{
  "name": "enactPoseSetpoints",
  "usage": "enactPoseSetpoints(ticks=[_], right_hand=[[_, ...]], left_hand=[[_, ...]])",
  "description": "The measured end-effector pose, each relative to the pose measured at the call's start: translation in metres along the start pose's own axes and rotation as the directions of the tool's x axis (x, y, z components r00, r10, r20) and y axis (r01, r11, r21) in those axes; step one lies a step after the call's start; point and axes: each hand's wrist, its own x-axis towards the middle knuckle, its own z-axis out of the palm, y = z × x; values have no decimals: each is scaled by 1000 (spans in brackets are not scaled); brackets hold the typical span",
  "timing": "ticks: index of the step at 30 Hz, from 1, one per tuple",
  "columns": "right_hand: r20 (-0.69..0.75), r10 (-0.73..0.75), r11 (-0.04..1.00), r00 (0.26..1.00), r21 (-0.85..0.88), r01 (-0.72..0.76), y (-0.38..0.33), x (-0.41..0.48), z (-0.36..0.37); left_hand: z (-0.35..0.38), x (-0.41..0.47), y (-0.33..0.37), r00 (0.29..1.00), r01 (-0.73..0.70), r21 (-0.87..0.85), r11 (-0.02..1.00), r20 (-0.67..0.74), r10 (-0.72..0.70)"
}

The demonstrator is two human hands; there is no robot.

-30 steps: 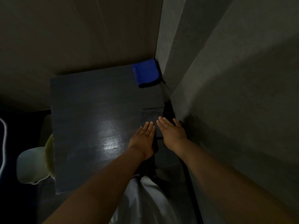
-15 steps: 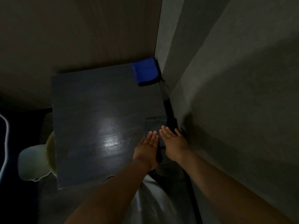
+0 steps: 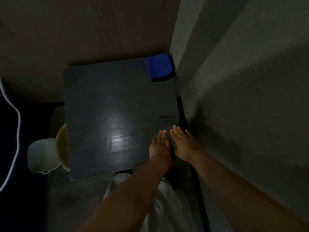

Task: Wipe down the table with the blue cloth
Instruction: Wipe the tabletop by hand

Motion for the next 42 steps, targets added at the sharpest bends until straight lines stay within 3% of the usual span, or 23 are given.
enactPoseSetpoints(ticks=[14,32,42], right_hand=[[8,-19,1000,1000,23,19,-59,3,10],[96,-57,991,994,-112,67,-185,19,14],[71,-122,980,990,-147,131,-246,22,22]], left_hand=[[29,-24,-49,999,48,24,999,8,-48],[79,-72,-140,990,133,24,991,40,-134],[111,-98,-187,984,176,-6,984,10,-176]])
